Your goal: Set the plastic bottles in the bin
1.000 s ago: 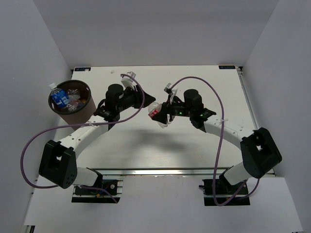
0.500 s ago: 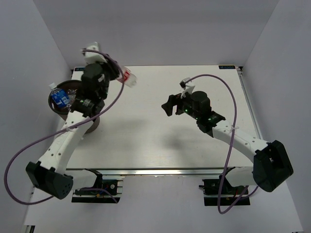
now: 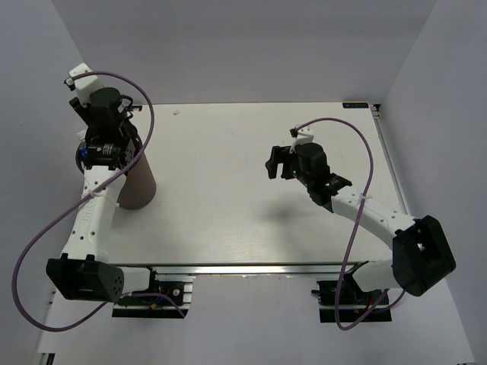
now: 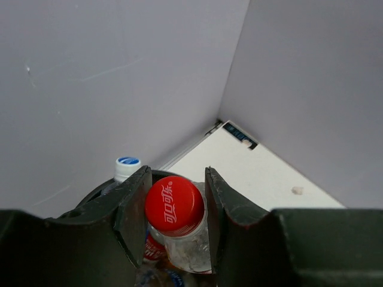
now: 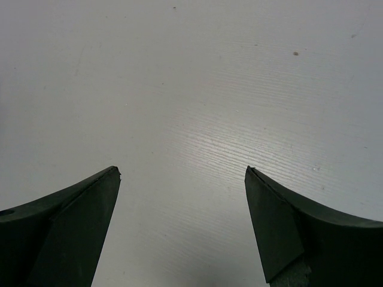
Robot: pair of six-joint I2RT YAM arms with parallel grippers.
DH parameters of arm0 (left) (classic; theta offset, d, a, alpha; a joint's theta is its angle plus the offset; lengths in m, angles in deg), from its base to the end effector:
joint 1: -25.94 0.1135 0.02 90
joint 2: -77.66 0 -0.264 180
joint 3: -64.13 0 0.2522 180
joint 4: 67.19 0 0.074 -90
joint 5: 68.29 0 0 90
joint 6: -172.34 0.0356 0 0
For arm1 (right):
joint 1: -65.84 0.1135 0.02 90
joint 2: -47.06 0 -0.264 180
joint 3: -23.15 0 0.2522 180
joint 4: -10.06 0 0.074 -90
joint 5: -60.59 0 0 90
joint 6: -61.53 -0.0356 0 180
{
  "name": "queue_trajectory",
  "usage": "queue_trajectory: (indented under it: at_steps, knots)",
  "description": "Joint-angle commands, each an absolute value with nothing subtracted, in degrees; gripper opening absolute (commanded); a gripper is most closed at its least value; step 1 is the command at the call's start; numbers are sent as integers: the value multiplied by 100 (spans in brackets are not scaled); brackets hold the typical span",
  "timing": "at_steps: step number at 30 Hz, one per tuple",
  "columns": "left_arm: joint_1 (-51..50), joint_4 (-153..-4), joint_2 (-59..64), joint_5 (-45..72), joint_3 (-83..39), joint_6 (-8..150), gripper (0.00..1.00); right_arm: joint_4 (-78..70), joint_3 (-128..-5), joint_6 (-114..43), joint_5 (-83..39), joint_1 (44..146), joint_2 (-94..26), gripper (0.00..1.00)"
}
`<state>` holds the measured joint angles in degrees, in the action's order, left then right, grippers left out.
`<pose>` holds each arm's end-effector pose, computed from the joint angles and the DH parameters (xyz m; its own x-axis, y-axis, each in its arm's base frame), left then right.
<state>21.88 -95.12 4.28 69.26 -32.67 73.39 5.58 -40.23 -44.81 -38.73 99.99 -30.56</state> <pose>0.2748 0.0068 0.4590 0.0292 -0.1073 -0.9938 -0.6898 0.7174 -0.0978 0.2608 0.1699 0.2743 -0.3750 0.0811 -0.9235 -0.3350 0.9170 0.2166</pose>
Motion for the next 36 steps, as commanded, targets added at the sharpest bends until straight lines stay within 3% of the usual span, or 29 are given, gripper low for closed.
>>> queue_trajectory:
  at_steps: [1, 12, 15, 16, 17, 19, 20, 22, 23, 25, 28, 29, 31, 36]
  knots:
    - [2312, -9449, 489, 7155, -3084, 7504, 0, 570, -4079, -4534, -4154, 10003, -3019, 89]
    - [2585, -9510, -99, 7146, -2697, 7189, 0, 570, -4114, -4429, -4277, 9950, -3327, 89]
    - [2585, -9746, -390, 6944, -2785, 7013, 14, 544, -4106, -4394, -4338, 9933, -3345, 89]
    - [2585, -9782, -434, 6899, -2785, 6986, 36, 527, -4106, -4402, -4347, 9933, -3345, 89]
    - [2585, -9817, -478, 6847, -2785, 6942, 49, 526, -4106, -4394, -4373, 9941, -3345, 89]
    - [2585, -9896, -478, 6724, -2802, 6907, 65, 518, -4088, -4402, -4374, 9924, -3327, 90]
    - [2585, -9932, -435, 6671, -2820, 6881, 68, 518, -4088, -4394, -4348, 9933, -3310, 89]
    - [2585, -9976, -355, 6600, -2820, 6863, 64, 544, -4071, -4394, -4330, 9933, -3292, 89]
    - [2585, -9976, -303, 6592, -2785, 6811, 52, 561, -4062, -4394, -4312, 9933, -3274, 89]
    - [2585, -9967, -127, 6565, -2645, 6688, 38, 562, -4053, -4394, -4312, 9933, -3274, 89]
    - [2585, -10186, 66, 6565, -2469, 6407, 34, 544, -4062, -4429, -4321, 9933, -3274, 89]
    - [2585, -10239, 102, 6565, -2425, 6362, 35, 544, -4053, -4429, -4312, 9933, -3283, 89]
    - [2585, -10266, 190, 6591, -2355, 6336, 52, 526, -4062, -4411, -4303, 9933, -3274, 89]
    - [2585, -10284, 199, 6627, -2688, 6423, 75, 509, -4106, -4394, -4259, 9933, -3239, 89]
